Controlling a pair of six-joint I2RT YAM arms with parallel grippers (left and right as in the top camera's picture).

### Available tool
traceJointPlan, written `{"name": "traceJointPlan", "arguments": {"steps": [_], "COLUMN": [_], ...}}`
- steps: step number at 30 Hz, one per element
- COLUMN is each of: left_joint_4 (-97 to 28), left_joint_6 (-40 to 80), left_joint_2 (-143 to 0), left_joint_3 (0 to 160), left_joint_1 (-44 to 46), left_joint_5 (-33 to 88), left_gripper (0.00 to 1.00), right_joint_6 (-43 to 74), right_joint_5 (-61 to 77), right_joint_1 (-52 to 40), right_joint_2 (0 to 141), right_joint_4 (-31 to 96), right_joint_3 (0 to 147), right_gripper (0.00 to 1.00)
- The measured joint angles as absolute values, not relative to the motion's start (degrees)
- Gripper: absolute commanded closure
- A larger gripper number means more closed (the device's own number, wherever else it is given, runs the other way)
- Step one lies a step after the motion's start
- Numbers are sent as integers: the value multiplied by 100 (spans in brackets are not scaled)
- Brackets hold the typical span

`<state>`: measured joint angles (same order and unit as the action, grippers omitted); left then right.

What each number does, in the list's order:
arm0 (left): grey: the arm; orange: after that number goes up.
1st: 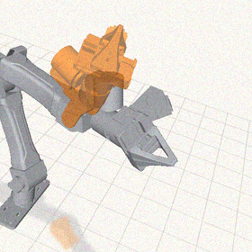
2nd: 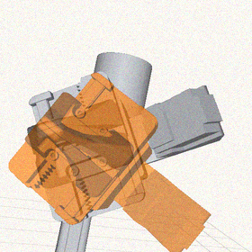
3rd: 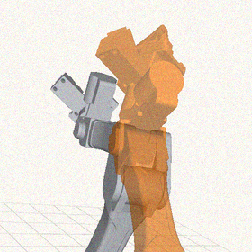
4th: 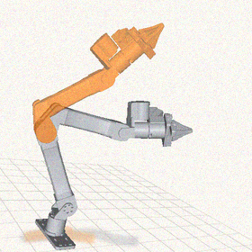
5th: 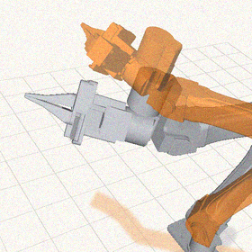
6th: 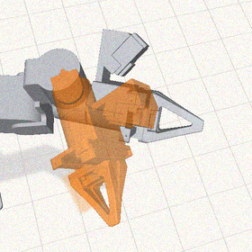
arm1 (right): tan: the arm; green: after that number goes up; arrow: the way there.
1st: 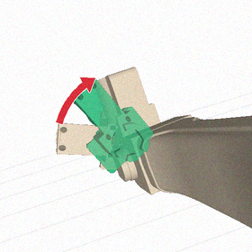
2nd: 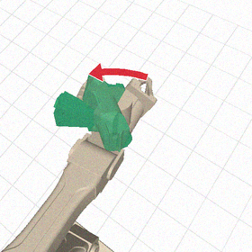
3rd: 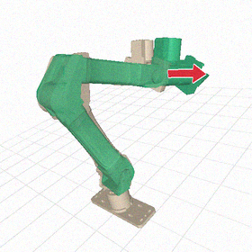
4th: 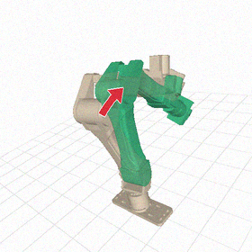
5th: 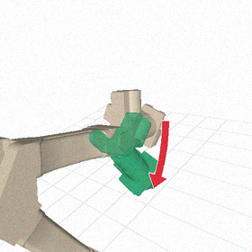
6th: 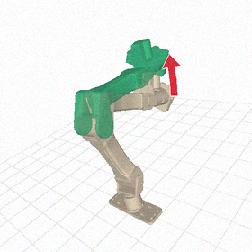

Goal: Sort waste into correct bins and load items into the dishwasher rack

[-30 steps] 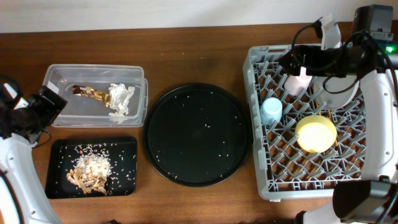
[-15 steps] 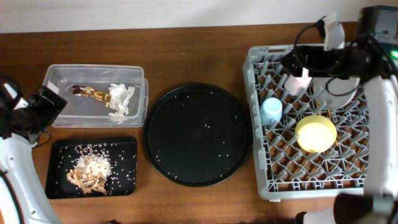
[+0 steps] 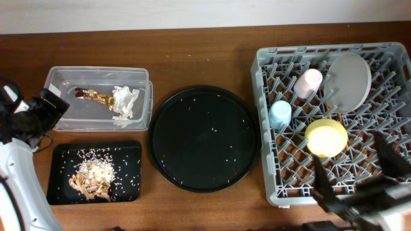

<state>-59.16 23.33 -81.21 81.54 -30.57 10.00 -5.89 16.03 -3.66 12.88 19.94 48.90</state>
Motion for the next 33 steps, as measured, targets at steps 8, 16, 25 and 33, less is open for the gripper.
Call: {"name": "traceJointPlan", "arguments": {"steps": [8, 16, 25, 33], "left_joint_4": [-5907, -5913, -5913, -5913], "left_joint_6": [2333, 2333, 2333, 2333], "left_joint_2": [-8121, -8121, -8121, -8121], "left_joint_3": [8154, 8154, 8154, 8154], "left_joint_1": [-3057, -3057, -3057, -3057], "left_joint_5": [1004, 1004, 1004, 1004], "left_gripper": [1, 1, 0, 1], "right_joint_6": [-327, -303, -301, -301], "right_joint_5": [1540, 1498, 1481, 1481], "right_joint_1": [-375, -375, 86, 137], "right_joint_2": [145, 84, 69, 69], "right_joint_4": [-687, -578, 283, 283], "right_joint_3": [1334, 134, 62, 62], "right_gripper": [2, 2, 2, 2]}}
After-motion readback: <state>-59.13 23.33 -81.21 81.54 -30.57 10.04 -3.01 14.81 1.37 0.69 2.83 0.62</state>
